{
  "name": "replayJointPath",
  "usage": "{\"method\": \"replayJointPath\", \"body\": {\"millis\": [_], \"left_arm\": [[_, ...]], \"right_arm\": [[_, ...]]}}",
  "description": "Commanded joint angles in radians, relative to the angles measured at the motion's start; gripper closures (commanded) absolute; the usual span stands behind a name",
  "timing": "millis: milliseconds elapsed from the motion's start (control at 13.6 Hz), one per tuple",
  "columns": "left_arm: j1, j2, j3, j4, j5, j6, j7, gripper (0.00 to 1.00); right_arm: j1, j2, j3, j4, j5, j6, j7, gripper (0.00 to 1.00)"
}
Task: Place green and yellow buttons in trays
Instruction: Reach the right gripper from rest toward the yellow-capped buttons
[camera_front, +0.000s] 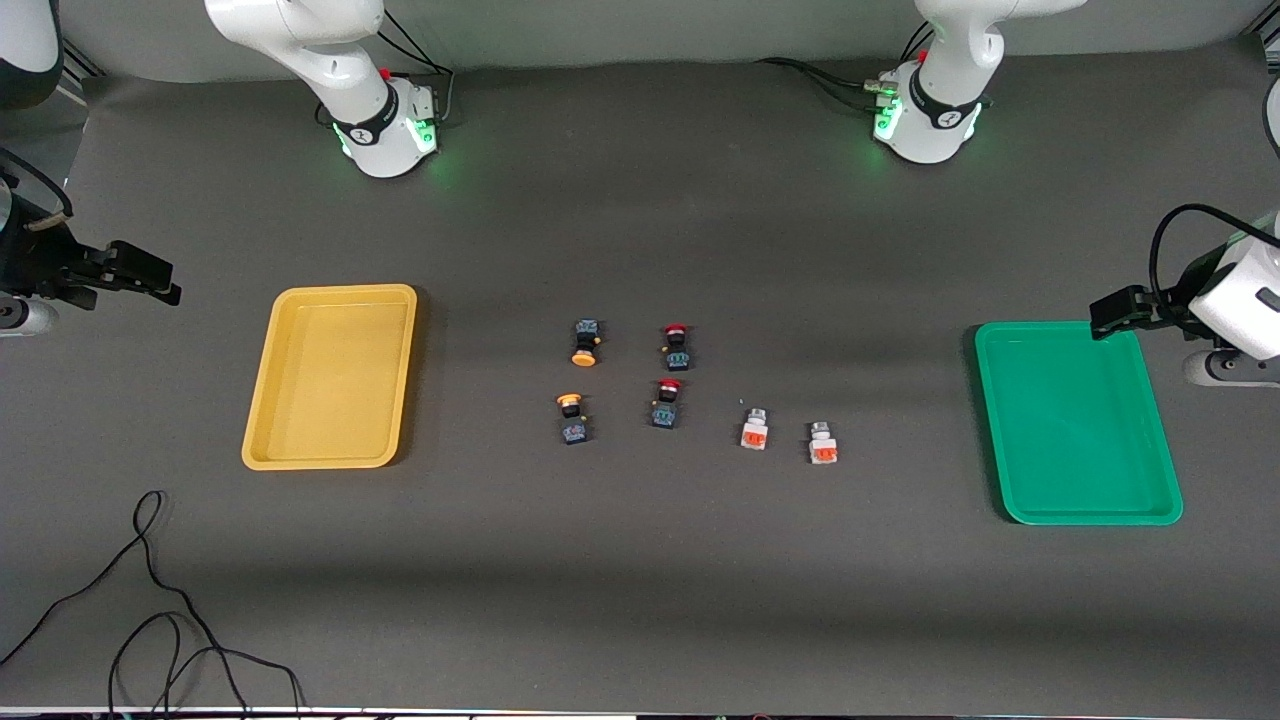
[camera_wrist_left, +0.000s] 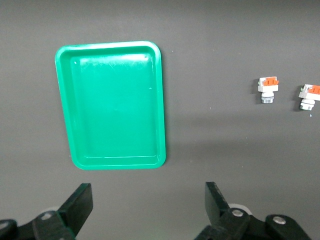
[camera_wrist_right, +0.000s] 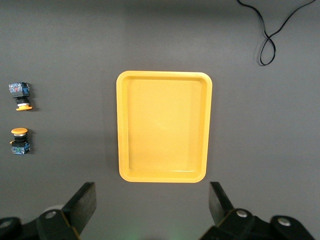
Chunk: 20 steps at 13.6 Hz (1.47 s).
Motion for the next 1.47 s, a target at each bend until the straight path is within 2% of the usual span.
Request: {"method": "replayJointPath", "body": {"millis": [0,294,735,956,1103,1176,1397], "left_arm": [[0.004,-0.012,-0.004,-0.013,-0.009,0.003,-0.005,0.00],[0.009,-0.026,0.002,-0.008,-0.009,-0.060,-0.006,0.00],[0.007,-0.029,0.022,0.010,-0.022,-0.085,0.017,0.00],[0.006,-0.032,0.022,0.031,-0.023,-0.088,0.014,0.00],[0.007,0.000,0.023,0.032,-0.023,-0.060,0.017,0.00],[0.010,0.031,0.022,0.039,-0.026,-0.057,0.021,0.00],[0.007,0.013,0.017,0.039,-0.063,-0.084,0.006,0.00]], "right_arm": [[-0.010,-0.008,0.006,-0.007,-0.008,-0.001,-0.022,0.00],[-0.010,-0.005,0.006,-0.004,-0.008,-0.002,-0.023,0.00],[0.015,-0.019,0.011,-0.036,0.002,-0.018,-0.016,0.00],[0.093,-0.027,0.009,-0.065,0.019,-0.002,0.027,0.00],[0.151,-0.023,0.009,-0.082,0.059,0.019,0.104,0.00],[0.197,-0.026,0.009,-0.115,0.079,0.057,0.162,0.00],[0.376,-0.017,0.008,-0.166,0.081,0.152,0.427,0.00]]}}
